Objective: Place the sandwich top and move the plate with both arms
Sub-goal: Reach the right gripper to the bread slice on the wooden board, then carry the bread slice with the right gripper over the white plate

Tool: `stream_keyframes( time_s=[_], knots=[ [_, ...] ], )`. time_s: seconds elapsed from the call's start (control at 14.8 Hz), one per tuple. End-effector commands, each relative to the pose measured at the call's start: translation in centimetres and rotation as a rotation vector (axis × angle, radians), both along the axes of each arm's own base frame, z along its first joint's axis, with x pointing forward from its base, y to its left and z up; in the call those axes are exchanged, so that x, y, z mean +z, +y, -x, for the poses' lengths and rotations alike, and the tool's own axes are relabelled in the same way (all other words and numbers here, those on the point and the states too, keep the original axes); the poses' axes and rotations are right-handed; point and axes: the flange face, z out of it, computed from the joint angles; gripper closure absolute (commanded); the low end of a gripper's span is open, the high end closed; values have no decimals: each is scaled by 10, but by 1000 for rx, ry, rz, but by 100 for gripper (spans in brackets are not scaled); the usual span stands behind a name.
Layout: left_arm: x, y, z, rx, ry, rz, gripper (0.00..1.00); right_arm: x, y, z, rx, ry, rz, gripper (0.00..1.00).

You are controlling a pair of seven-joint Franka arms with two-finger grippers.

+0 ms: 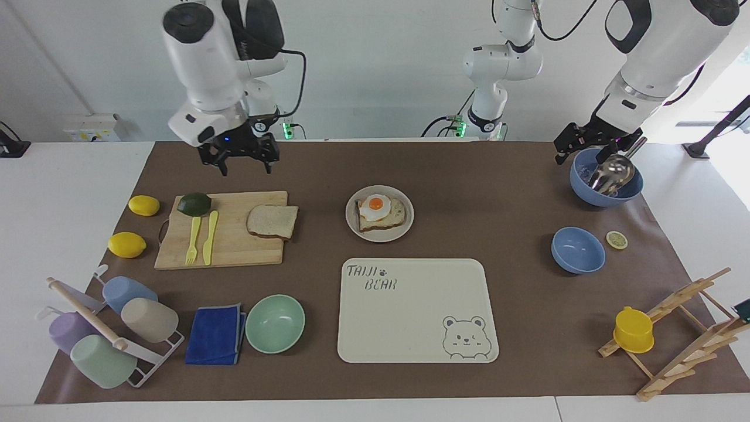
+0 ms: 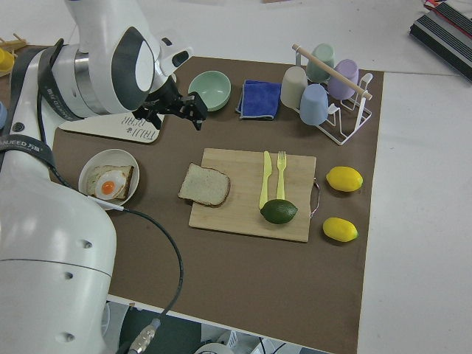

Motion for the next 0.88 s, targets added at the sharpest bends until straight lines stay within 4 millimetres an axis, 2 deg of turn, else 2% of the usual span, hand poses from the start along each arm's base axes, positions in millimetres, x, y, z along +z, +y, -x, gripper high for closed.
stream_keyframes(
  time_s=[0.0, 0.2, 0.27, 0.34, 0.47, 0.61, 0.81],
  knots=[
    [3, 4, 1, -7, -3, -16, 0, -75, 67, -4, 6, -6, 147, 0],
    [3, 4, 1, -7, -3, -15, 0, -163, 97, 13, 27, -25, 324, 0],
    [3, 4, 1, -7, -3, -16, 0, -188, 100, 12, 17, -31, 384, 0],
    [3, 4, 1, -7, -3, -15, 0, -204, 98, 11, 7, -31, 422, 0],
    [3, 4, 1, -7, -3, -15, 0, -226, 94, 13, 3, -24, 439, 0],
    [3, 4, 1, -7, -3, -15, 0, -244, 80, 21, 16, -3, 470, 0],
    [3, 4, 1, -7, -3, -15, 0, -255, 66, 31, 26, 18, 499, 0]
  ],
)
